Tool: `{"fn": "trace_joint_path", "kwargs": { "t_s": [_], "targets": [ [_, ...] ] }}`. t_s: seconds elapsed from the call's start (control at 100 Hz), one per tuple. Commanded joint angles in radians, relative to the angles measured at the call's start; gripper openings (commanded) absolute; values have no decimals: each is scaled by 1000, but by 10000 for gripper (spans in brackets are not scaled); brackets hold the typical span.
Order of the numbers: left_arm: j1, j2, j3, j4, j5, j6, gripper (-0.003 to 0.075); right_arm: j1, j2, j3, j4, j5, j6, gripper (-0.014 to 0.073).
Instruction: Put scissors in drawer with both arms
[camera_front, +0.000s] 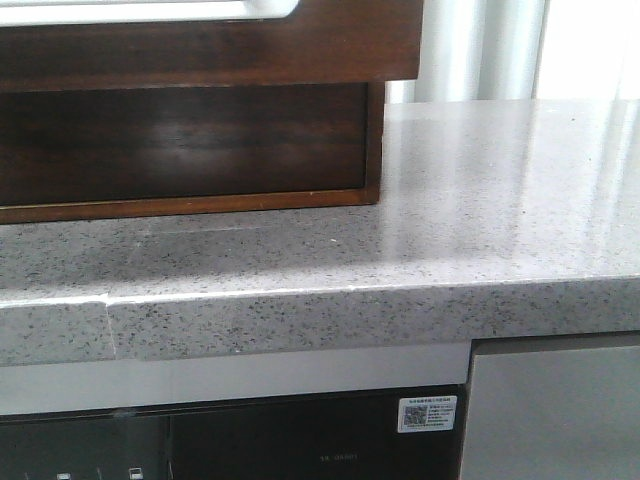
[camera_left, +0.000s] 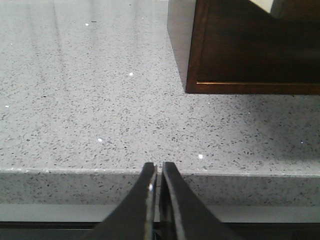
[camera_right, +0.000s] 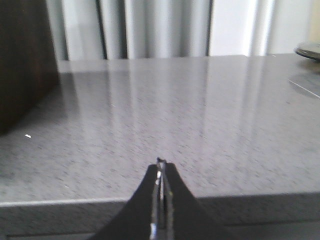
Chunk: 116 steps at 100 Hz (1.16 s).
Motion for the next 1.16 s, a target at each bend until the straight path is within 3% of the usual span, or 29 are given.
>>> {"fn": "trace_joint_path", "kwargs": {
  "t_s": [0.0,0.13,0.39,1.15],
  "targets": [
    [-1,-34,19,-12,-62,1,-20,-28,-24,30,-5,-30,-44,-46],
    [-1,-34,19,-12,-62,1,-20,-28,-24,30,57,18,-121,-46],
    [-1,-34,19,-12,-62,1,-20,-28,-24,30,57,173,-159,-46],
    [-1,-34,19,-12,-62,1,-20,-28,-24,30,57,173,-174,-46]
  ]
}}
